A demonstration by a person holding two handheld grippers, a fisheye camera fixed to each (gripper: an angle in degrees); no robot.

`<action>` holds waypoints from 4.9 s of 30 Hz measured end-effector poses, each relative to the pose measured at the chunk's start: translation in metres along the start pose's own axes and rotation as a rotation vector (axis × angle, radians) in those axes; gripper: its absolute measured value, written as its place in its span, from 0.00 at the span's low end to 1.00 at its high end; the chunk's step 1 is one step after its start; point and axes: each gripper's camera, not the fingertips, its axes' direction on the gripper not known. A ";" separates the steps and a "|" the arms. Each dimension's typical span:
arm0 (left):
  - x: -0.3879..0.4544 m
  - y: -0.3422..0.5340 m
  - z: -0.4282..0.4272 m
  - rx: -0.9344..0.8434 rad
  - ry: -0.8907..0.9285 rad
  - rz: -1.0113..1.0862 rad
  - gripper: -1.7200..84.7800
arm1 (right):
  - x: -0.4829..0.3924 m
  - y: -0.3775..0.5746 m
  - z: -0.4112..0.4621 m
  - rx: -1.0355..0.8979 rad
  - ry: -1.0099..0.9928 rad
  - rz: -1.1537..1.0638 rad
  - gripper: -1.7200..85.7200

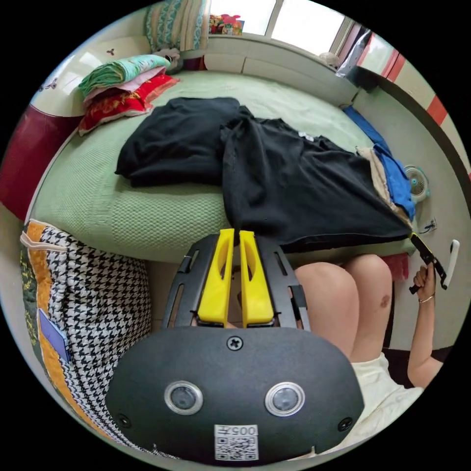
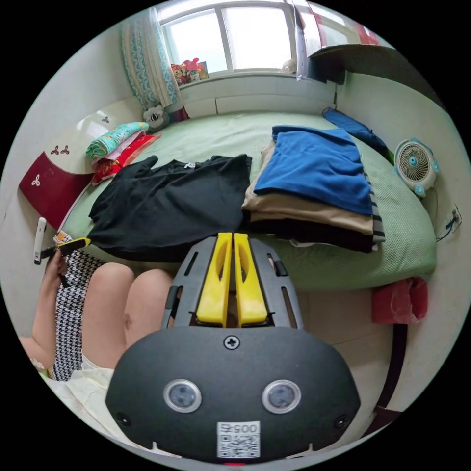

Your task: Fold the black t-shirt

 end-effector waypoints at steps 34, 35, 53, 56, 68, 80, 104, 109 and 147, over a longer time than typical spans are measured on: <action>-0.048 0.176 -0.239 0.211 0.187 -0.055 0.05 | 0.016 0.119 -0.243 0.102 -0.135 0.107 0.01; -0.048 0.174 -0.239 0.209 0.181 -0.053 0.05 | 0.015 0.116 -0.242 0.105 -0.140 0.099 0.01; -0.064 -0.081 -0.165 0.125 0.151 0.037 0.06 | 0.009 -0.109 -0.126 0.099 -0.035 0.008 0.01; -0.067 -0.169 -0.129 0.085 0.135 0.030 0.06 | 0.009 -0.194 -0.074 0.071 -0.005 -0.007 0.01; -0.070 -0.344 -0.007 0.024 0.058 -0.049 0.14 | 0.008 -0.382 0.108 -0.094 -0.015 0.061 0.06; -0.070 -0.243 0.069 -0.161 0.182 0.033 0.23 | 0.004 -0.222 0.133 -0.297 -0.087 -0.071 0.12; -0.028 -0.289 0.090 -0.155 -0.093 -0.077 0.04 | -0.065 -0.216 0.194 -0.366 -0.285 -0.059 0.05; 0.008 -0.295 0.095 -0.076 -0.084 0.027 0.08 | -0.073 -0.233 0.181 -0.267 -0.225 -0.182 0.10; 0.293 -0.294 0.271 -0.209 0.076 0.310 0.12 | -0.086 -0.463 0.342 -0.186 -0.234 -0.301 0.12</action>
